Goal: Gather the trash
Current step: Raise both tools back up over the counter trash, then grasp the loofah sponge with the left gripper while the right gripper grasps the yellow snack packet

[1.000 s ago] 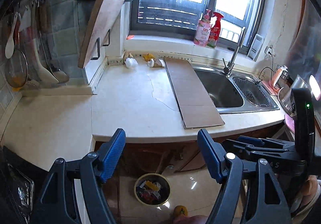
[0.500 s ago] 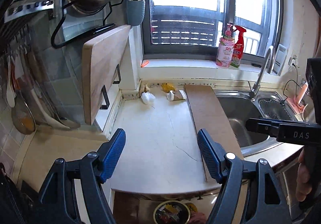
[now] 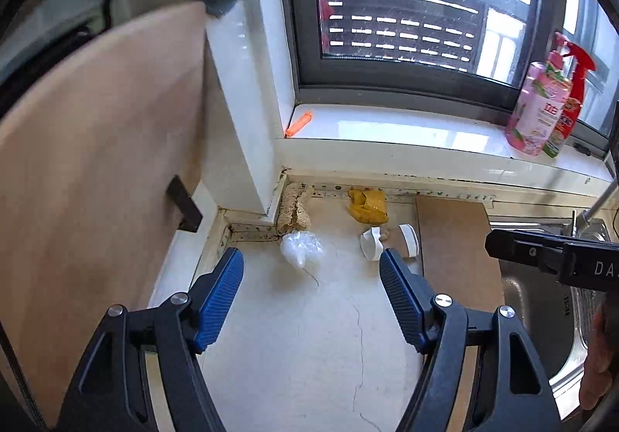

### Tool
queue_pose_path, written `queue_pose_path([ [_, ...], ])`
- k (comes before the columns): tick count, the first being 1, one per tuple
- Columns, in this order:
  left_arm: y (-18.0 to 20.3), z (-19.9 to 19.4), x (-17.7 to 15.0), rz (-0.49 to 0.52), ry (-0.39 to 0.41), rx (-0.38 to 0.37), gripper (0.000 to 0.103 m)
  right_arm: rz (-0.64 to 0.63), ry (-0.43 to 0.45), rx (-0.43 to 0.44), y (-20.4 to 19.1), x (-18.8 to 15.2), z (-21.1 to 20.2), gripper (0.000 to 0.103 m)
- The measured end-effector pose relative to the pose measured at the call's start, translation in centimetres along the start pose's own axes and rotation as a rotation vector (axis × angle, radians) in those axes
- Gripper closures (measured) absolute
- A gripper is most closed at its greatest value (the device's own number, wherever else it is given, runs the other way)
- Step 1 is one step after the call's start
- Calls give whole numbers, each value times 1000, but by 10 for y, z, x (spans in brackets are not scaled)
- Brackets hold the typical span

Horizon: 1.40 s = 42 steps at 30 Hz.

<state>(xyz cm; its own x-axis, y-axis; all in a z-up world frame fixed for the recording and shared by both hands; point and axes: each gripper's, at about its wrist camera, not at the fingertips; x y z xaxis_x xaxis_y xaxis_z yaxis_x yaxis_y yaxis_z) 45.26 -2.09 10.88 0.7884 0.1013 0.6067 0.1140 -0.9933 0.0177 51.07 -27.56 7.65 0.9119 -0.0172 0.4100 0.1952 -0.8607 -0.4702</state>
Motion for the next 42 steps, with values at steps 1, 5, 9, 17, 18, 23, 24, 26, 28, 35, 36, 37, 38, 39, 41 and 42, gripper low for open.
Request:
queue_pose_path([
  [1, 1, 17, 6, -4, -16, 4, 36, 10, -13, 7, 7, 10, 14, 48],
  [5, 2, 93, 29, -13, -77, 42, 37, 59, -67, 14, 38, 50, 78, 48],
  [9, 1, 151, 36, -20, -139, 67, 38, 89, -109, 16, 62, 74, 131, 48],
  [17, 5, 234, 43, -40, -199, 104, 38, 126, -169, 6, 82, 90, 202, 48],
  [18, 5, 241, 44, -38, -204, 112, 38, 121, -173, 8, 81, 90, 206, 48],
  [23, 9, 264, 44, -12, -208, 158, 41, 78, -186, 9, 70, 93, 223, 48],
  [24, 10, 268, 43, -13, -211, 162, 41, 74, -191, 10, 68, 93, 226, 48],
  [26, 10, 275, 41, -19, -220, 171, 41, 63, -201, 11, 64, 94, 233, 48],
  [28, 9, 281, 38, -27, -232, 172, 42, 50, -206, -2, 60, 94, 238, 48],
  [35, 15, 298, 23, -14, -248, 179, 49, 45, -241, -49, 66, 87, 255, 63],
  [36, 15, 299, 23, -17, -246, 176, 49, 44, -239, -30, 66, 87, 255, 65],
  [37, 15, 299, 22, -22, -246, 170, 49, 41, -238, -27, 67, 86, 255, 66],
  [38, 15, 298, 21, -28, -246, 160, 49, 35, -237, -30, 66, 85, 254, 66],
  [39, 15, 299, 20, -31, -247, 150, 49, 26, -236, -35, 66, 85, 252, 67],
  [41, 13, 305, 17, -43, -271, 131, 49, 22, -230, -27, 66, 83, 245, 67],
  [42, 14, 309, 15, -55, -287, 127, 49, 26, -227, -14, 67, 83, 241, 68],
])
Point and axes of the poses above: each gripper's, at about its wrist camera, not at the fingertips, and z roughly the way its jaws point, y to its right, x to its top, and after that the axes turned 6 degrees about -z, right-handed
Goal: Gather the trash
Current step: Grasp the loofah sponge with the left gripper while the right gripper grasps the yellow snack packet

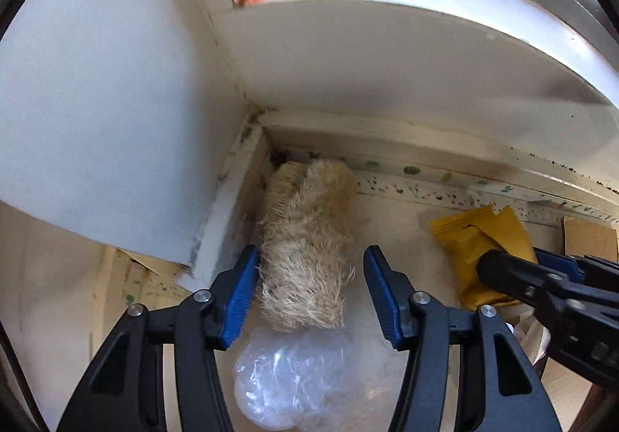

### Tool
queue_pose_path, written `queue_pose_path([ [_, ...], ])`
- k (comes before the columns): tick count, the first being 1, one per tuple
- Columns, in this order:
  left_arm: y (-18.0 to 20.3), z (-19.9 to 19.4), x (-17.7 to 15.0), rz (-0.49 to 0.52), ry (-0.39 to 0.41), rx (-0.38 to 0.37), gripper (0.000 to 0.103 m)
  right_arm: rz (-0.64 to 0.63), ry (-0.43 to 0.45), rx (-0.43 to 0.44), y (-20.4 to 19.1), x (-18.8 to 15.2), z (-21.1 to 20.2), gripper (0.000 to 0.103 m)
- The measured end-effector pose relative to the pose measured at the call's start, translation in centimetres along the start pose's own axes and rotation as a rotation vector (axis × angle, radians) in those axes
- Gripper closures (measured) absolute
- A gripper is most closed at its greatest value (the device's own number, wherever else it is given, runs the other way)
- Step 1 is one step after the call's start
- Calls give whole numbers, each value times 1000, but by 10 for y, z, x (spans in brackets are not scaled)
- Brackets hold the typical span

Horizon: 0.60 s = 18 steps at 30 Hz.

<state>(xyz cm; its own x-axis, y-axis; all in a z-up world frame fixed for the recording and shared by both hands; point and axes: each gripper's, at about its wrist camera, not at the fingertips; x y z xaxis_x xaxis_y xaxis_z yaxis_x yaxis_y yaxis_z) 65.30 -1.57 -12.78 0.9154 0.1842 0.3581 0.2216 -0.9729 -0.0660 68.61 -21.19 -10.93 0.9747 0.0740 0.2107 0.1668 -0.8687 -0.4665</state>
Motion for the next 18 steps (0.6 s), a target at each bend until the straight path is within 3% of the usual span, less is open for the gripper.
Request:
queue_pose_path([
  [3, 0, 11, -5, -35, -25, -3, 54, -4, 20, 29, 0, -5, -14, 69],
  [5, 2, 13, -8, -65, -14, -39, 66, -15, 32, 37, -1, -9, -22, 69],
  [11, 10, 7, -37, -43, 0, -72, 69, -5, 41, 79, 1, -23, -35, 69],
  [18, 1, -16, -83, -94, 18, -188, 70, -3, 38, 129, -11, -45, -34, 69],
])
Point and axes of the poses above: each gripper's, at about its wrist camera, not at the fingertips, and z roughly the way its jaws point, y to its right, x to its top, and after that the axes turned 6 degrees about -z, right-handed
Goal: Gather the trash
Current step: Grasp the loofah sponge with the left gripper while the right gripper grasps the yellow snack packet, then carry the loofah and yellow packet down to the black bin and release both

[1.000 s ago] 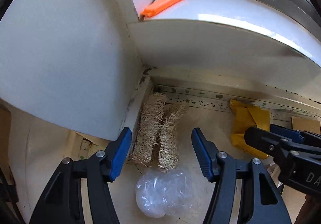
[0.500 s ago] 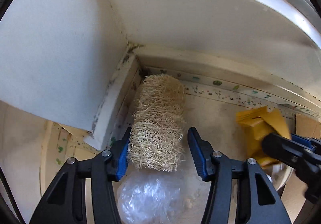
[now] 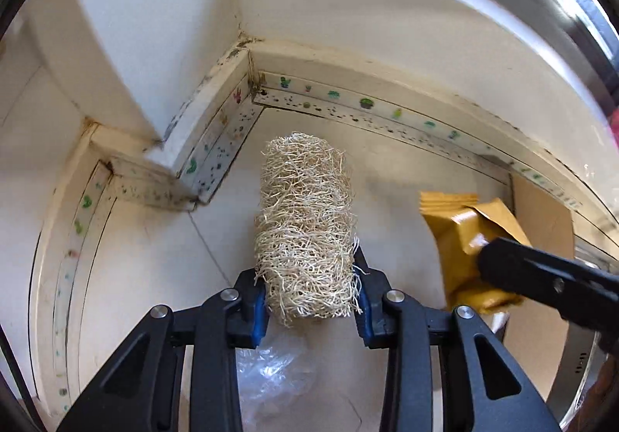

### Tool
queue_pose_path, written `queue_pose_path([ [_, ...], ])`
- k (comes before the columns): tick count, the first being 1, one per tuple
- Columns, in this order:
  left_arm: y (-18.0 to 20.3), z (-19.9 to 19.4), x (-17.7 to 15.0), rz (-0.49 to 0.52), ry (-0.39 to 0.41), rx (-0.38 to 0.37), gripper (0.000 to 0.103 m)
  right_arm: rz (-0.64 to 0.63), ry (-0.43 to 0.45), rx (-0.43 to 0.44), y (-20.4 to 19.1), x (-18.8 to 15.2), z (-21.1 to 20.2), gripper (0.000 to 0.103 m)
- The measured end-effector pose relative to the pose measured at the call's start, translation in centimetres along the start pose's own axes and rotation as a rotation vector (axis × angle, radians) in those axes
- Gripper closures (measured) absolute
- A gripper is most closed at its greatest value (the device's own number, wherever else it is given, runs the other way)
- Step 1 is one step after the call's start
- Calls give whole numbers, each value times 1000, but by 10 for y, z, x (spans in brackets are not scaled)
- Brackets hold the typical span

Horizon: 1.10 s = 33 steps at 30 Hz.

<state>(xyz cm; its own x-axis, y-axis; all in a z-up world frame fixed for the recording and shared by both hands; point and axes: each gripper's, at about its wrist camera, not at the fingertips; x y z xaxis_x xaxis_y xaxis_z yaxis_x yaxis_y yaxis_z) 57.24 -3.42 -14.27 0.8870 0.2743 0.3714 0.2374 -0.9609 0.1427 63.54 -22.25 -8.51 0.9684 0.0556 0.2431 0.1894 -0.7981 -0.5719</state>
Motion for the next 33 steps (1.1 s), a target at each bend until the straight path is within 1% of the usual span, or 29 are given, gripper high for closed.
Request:
queue_pose_path([
  [4, 6, -43, -26, 29, 82, -43, 70, 1, 48, 46, -13, -11, -15, 69],
  [8, 6, -92, -54, 55, 149, -67, 70, -18, 117, 82, -36, -28, -53, 70],
  [12, -7, -145, -78, 96, 203, -99, 70, -43, 187, 90, -64, -59, -95, 70],
  [13, -10, -161, -77, 104, 214, -112, 70, -45, 199, 91, -72, -70, -105, 70],
  [14, -12, -174, -87, 112, 228, -129, 70, -47, 207, 93, -78, -79, -110, 70],
  [15, -15, -185, -96, 118, 238, -144, 70, -48, 222, 95, -86, -91, -118, 70],
  [17, -29, -221, -105, 128, 253, -176, 70, -46, 253, 96, -99, -117, -135, 70],
  [19, -41, -254, -130, 141, 268, -205, 70, -40, 289, 86, -112, -149, -157, 70],
  [20, -41, -263, -134, 147, 272, -218, 70, -35, 303, 79, -118, -162, -162, 70],
  [23, -60, -291, -169, 160, 273, -268, 70, -25, 344, 45, -139, -207, -178, 70],
  [25, -71, -308, -193, 175, 278, -285, 70, -26, 366, 14, -157, -242, -187, 70],
  [28, -88, -345, -233, 210, 283, -299, 69, -12, 374, -14, -176, -288, -192, 70],
  [33, -116, -381, -293, 247, 261, -346, 69, 26, 372, -54, -200, -362, -194, 70],
])
Point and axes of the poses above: each gripper's, at about its wrist camera, not at the fingertips, and z roughly the way its jaws point, y to its right, x to its top, and after that the axes turned 6 degrees about -z, right-handed
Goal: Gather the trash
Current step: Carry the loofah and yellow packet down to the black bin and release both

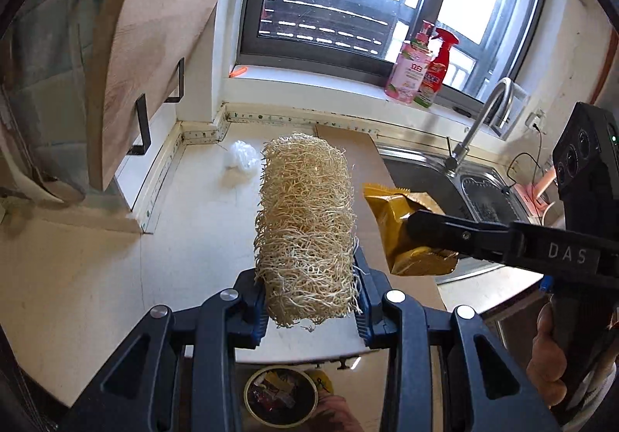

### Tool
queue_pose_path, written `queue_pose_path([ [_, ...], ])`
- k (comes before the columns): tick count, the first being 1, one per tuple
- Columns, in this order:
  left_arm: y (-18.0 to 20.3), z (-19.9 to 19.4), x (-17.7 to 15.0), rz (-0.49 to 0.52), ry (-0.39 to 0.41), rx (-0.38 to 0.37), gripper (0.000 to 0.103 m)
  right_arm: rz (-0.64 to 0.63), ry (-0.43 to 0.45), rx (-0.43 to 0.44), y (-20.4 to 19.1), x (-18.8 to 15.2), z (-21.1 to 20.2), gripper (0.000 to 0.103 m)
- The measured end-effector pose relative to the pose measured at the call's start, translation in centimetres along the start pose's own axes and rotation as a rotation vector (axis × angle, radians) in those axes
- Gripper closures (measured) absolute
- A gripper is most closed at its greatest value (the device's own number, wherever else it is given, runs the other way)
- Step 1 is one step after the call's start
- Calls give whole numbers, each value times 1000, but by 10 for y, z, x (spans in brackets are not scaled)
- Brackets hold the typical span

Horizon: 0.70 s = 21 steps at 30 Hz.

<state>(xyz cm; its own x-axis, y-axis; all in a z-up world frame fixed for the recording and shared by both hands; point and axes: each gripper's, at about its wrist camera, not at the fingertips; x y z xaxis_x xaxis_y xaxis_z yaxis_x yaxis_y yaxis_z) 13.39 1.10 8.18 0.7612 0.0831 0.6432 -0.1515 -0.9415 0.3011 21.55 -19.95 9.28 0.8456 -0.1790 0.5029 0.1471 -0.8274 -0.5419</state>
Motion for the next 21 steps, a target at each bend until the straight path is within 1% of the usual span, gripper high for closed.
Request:
queue_pose_path([
  [4, 2, -39, -45, 7, -21, -43, 69, 17, -21, -18, -14, -55, -19, 70],
  [6, 1, -55, -74, 14, -27, -59, 69, 23, -35, -26, -20, -81, -26, 70],
  [10, 1, -67, -128, 38, -53, -55, 69, 35, -78, -42, -23, -129, -34, 70],
  [12, -2, -62, -154, 30, -81, -58, 69, 34, -104, -62, -20, -154, -32, 70],
  [15, -5, -40, -192, 32, -149, -45, 69, 27, -158, -97, -13, -187, -21, 70],
  [18, -14, -11, -225, 7, -238, -40, 69, 23, -214, -172, 2, -214, 0, 69],
  [19, -18, -3, -235, -2, -259, -33, 69, 30, -245, -187, 10, -224, 11, 69],
  [21, -28, 20, -256, -35, -310, -24, 69, 47, -291, -189, 25, -239, 27, 69],
])
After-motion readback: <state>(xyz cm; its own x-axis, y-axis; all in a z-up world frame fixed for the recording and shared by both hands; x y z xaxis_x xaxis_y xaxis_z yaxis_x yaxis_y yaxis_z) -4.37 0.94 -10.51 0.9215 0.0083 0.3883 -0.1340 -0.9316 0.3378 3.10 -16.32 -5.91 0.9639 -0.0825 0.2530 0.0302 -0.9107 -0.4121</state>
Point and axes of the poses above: each gripper's, at about its wrist camera, not at the fingertips, and z roughly the way its jaws point, y to its right, x to its top, and after that the axes turned 6 degrees about -z, right-handed
